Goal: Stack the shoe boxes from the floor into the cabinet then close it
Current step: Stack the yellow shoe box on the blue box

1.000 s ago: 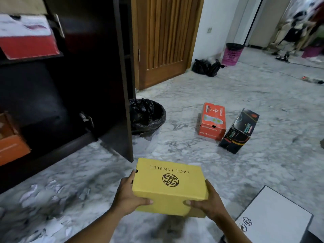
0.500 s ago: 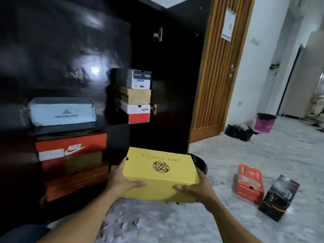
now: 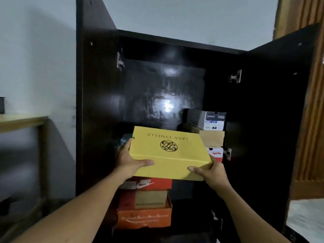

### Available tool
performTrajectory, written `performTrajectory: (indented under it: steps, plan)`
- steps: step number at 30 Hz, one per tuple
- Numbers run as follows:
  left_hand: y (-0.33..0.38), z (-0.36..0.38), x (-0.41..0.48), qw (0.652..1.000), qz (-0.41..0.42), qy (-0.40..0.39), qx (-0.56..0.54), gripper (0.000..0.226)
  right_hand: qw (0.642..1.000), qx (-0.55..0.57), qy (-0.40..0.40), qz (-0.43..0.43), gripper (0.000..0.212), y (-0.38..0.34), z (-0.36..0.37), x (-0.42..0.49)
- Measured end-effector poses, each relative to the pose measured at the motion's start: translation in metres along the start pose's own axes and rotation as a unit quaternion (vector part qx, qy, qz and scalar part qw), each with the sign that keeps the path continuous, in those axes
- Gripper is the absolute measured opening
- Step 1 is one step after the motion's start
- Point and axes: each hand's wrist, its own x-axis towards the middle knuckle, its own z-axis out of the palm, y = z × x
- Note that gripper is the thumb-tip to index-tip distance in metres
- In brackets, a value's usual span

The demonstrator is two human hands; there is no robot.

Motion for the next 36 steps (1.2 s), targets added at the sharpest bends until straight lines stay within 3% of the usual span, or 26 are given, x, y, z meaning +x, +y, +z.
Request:
performTrajectory:
  steps: [3, 7, 11, 15, 18, 20, 23, 26, 29, 36]
  plan:
    - [-0.008, 0.008, 0.038, 0.999, -0.001, 0.032, 0.013, 0.126, 0.998, 0.056, -0.006, -0.022, 0.061, 0.008, 0.027, 0.045]
    - [-0.027, 0.018, 0.098, 0.998, -0.014, 0.064, 0.02, 0.122, 0.994, 0.05, -0.011, -0.093, 0.046, 0.024, 0.058, 0.115]
    - [-0.04, 0.031, 0.143, 0.995, -0.037, 0.089, 0.032, 0.116, 0.993, 0.026, 0.035, -0.108, 0.051, 0.039, 0.09, 0.175]
    - [-0.054, 0.052, 0.173, 0.985, -0.032, 0.163, 0.051, 0.098, 0.986, 0.022, 0.126, -0.11, 0.046, 0.052, 0.126, 0.197]
    - [-0.066, 0.066, 0.184, 0.963, 0.027, 0.233, 0.135, 0.076, 0.984, -0.013, 0.105, -0.143, 0.038, 0.07, 0.15, 0.209]
    - [-0.08, 0.075, 0.19, 0.949, 0.055, 0.245, 0.19, 0.062, 0.982, -0.059, 0.079, -0.161, 0.049, 0.082, 0.162, 0.216]
    - [-0.106, 0.088, 0.196, 0.94, 0.047, 0.203, 0.271, 0.064, 0.982, -0.1, 0.026, -0.16, 0.07, 0.094, 0.175, 0.225]
    - [-0.128, 0.097, 0.2, 0.926, 0.041, 0.146, 0.345, 0.065, 0.976, -0.152, -0.026, -0.154, 0.078, 0.102, 0.183, 0.235]
    - [-0.137, 0.1, 0.208, 0.925, 0.049, 0.127, 0.356, 0.061, 0.972, -0.182, -0.068, -0.132, 0.082, 0.102, 0.186, 0.252]
    - [-0.129, 0.099, 0.225, 0.928, -0.041, 0.044, 0.367, 0.068, 0.962, -0.225, -0.132, -0.079, 0.091, 0.09, 0.185, 0.272]
